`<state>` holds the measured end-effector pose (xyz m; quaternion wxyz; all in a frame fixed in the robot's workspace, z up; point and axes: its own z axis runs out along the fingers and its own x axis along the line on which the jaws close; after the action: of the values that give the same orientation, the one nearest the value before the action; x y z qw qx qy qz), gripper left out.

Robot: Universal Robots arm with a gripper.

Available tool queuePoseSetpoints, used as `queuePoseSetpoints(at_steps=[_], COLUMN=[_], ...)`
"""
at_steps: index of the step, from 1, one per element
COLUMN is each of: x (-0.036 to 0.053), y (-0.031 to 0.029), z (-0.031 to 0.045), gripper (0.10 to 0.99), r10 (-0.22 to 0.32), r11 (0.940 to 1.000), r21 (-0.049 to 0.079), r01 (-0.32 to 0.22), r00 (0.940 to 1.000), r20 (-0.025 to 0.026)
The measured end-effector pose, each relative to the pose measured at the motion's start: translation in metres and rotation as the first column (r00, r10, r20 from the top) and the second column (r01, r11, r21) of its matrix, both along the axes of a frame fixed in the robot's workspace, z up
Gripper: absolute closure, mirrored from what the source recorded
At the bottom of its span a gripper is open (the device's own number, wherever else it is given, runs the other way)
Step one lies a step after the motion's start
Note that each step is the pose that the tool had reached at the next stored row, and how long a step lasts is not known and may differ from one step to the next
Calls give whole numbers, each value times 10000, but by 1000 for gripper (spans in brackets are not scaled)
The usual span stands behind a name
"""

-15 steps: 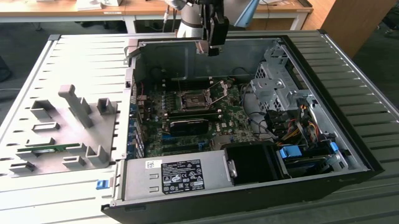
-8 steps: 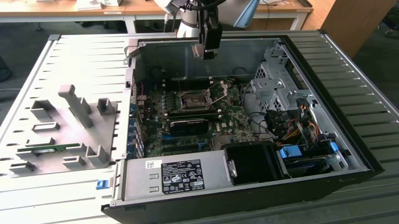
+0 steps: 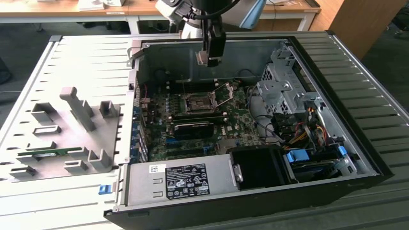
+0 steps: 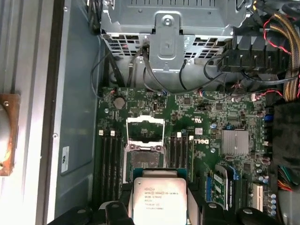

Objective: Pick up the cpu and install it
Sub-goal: 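Place the cpu into insertion slot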

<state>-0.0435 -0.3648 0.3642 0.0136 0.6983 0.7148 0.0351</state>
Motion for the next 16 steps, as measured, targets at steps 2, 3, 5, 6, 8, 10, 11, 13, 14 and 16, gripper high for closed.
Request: queuePoseSetpoints(at_steps=[2, 3, 5, 6, 8, 10, 11, 13, 14, 16], x=[0, 0, -1, -1, -2, -6, -7, -7, -8, -9], y=[0, 0, 0, 0, 0, 0, 0, 0, 1, 7], z=[-35, -53, -88, -101, -122, -134, -145, -179, -197, -233], gripper=[545, 545, 545, 545, 545, 545, 545, 545, 545, 545], r10=[1, 1, 43, 63, 64, 66, 66, 68, 68, 66], r11=[10000, 10000, 10000, 10000, 10000, 10000, 9999, 9999, 9999, 9999], r21=[-2, -2, -1, -2, -15, -57, -80, -85, -87, -85], r01=[-1, -1, -43, -63, -64, -65, -64, -66, -66, -64], r00=[10000, 10000, 10000, 10000, 10000, 9998, 9998, 9998, 9998, 9998], r20=[1, 1, 4, 11, 71, 164, 199, 202, 201, 202])
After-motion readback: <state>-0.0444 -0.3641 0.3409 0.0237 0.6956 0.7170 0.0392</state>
